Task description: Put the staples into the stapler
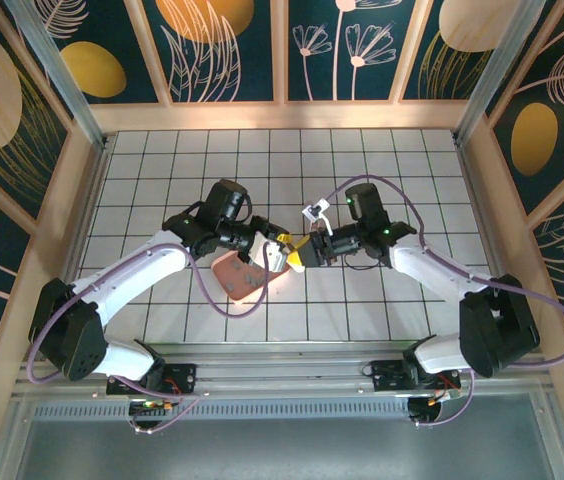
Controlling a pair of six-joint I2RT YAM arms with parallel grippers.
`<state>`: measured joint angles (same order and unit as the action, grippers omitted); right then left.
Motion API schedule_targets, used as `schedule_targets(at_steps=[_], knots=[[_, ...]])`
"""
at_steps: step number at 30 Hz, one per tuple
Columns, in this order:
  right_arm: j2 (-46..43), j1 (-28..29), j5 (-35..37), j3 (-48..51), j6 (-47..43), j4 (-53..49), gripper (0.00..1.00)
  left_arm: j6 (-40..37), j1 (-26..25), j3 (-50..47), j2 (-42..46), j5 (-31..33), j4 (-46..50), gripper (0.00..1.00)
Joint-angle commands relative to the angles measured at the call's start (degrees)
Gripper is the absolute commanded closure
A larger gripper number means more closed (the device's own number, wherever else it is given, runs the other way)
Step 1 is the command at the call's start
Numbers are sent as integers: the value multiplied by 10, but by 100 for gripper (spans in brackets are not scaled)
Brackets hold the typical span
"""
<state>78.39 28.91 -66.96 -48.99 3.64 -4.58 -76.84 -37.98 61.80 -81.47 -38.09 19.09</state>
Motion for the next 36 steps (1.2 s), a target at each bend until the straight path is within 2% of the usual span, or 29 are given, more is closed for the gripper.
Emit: schedule_targets(at_steps=[1, 3, 5, 15, 23, 28, 34, 36], knots=[[-28, -26, 12, 14, 31, 68, 75, 20, -10, -16, 17, -46, 17, 87], [-30, -25, 7, 17, 26, 69, 77, 26, -9, -19, 19, -55, 9, 64], [-27, -26, 7, 13, 12, 53, 78, 25, -9, -22, 22, -65, 4, 55], [-2, -21, 17, -25, -57, -43, 78, 25, -9, -21, 29, -70, -15, 44], [23, -6, 26, -53, -86, -91, 78, 26, -9, -12, 22, -83, -31, 44], [26, -6, 18, -61, -90, -95, 77, 2, -10, 0, 13, -82, -5, 46], [30, -5, 2, -66, -88, -92, 77, -19, -16, 15, 0, -68, 23, 57], [28, -5, -1, -66, -87, -91, 76, -23, -17, 19, -4, -63, 30, 67]])
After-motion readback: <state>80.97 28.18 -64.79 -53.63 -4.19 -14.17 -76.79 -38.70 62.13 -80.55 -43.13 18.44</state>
